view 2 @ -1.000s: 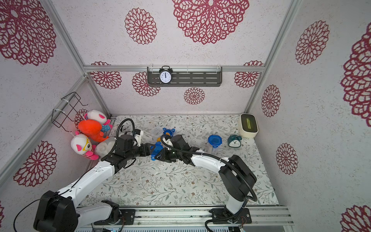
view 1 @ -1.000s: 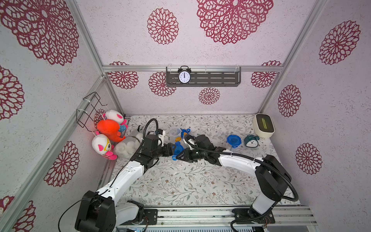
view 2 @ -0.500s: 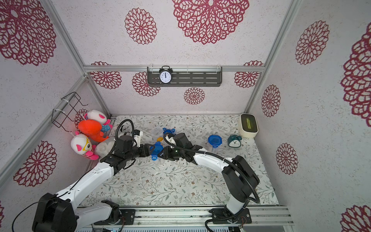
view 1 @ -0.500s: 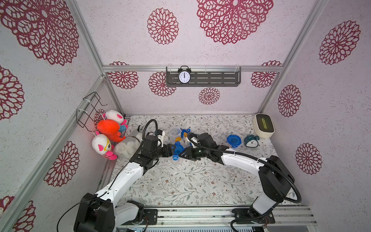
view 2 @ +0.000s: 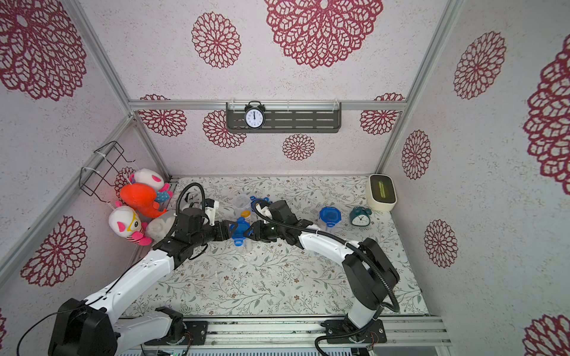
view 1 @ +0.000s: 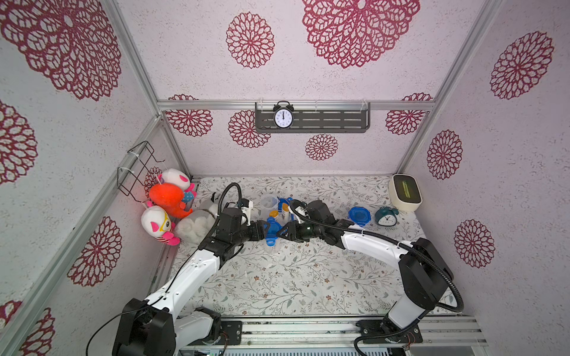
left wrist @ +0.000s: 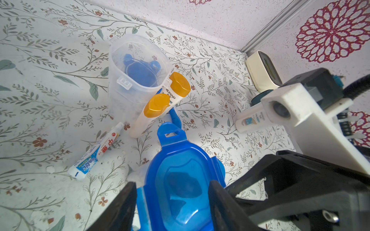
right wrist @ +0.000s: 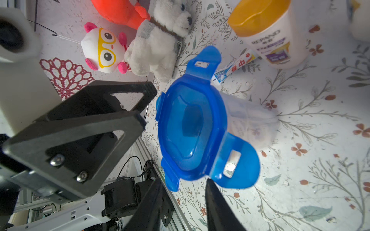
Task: Pack away toiletry kits
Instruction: Close the fastener on the container.
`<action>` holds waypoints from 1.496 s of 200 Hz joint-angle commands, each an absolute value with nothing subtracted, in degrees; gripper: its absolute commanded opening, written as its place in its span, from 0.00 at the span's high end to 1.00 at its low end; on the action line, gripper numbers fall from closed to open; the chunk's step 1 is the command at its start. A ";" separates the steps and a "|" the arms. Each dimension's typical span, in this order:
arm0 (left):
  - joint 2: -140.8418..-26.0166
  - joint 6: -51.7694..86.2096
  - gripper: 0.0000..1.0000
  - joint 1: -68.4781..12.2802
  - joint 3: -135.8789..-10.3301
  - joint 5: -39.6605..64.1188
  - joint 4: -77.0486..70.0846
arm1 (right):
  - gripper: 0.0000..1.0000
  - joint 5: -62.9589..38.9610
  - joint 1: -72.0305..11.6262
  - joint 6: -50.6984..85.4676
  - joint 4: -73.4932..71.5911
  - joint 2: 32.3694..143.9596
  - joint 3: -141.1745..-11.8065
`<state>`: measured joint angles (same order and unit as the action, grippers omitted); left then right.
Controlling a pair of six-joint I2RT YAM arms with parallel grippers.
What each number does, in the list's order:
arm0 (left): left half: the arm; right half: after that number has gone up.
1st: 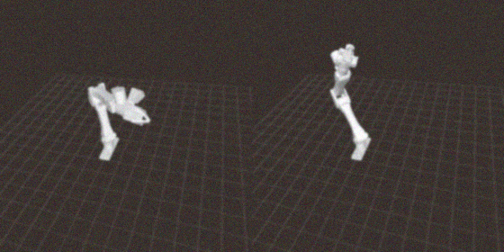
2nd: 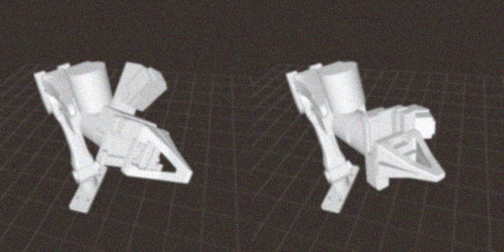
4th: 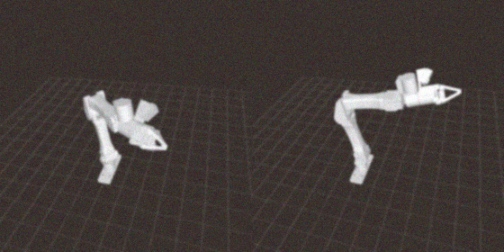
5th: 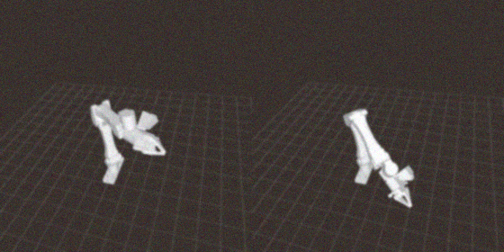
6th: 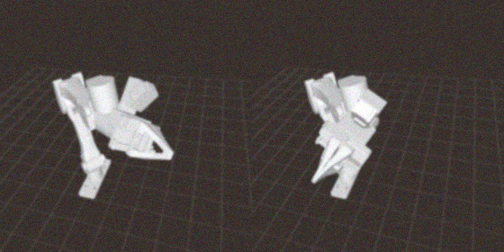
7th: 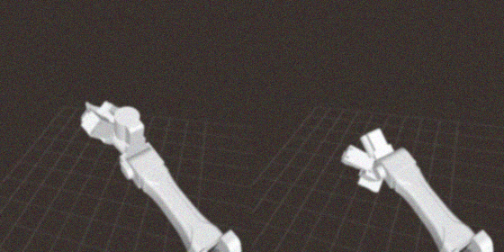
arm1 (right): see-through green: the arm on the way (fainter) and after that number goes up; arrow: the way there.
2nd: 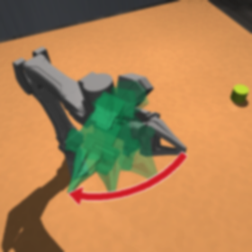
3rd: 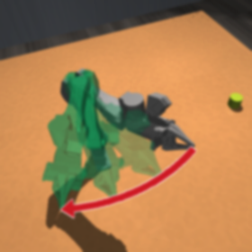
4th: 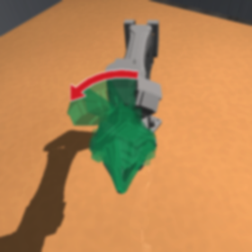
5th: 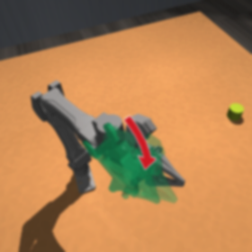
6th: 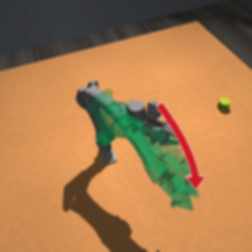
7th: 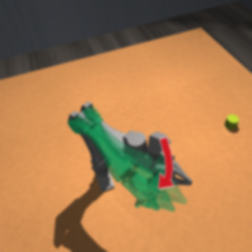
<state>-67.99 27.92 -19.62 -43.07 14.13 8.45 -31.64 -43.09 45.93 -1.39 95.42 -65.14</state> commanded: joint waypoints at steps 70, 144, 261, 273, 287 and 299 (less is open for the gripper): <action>-68.12 28.46 0.40 -19.82 -43.16 16.46 8.11 | 0.62 -31.46 -41.57 43.51 -0.59 94.77 -67.15; -66.20 28.09 0.36 -20.36 -47.06 10.49 10.93 | 0.55 -25.07 -41.18 39.52 4.31 86.05 -63.00; -79.92 44.17 0.07 -33.02 -72.31 -6.75 56.25 | 0.34 -11.61 -32.60 23.00 18.09 73.22 -53.88; -80.69 45.48 0.02 -33.21 -73.60 -4.30 56.57 | 0.32 -12.14 -31.47 21.84 17.58 72.33 -53.19; -82.31 46.25 0.02 -33.73 -75.60 -4.02 58.25 | 0.30 -14.28 -29.86 21.12 16.26 71.86 -52.15; -84.19 46.50 0.02 -33.88 -77.46 -3.48 60.47 | 0.29 -16.52 -28.60 20.47 15.52 71.89 -51.98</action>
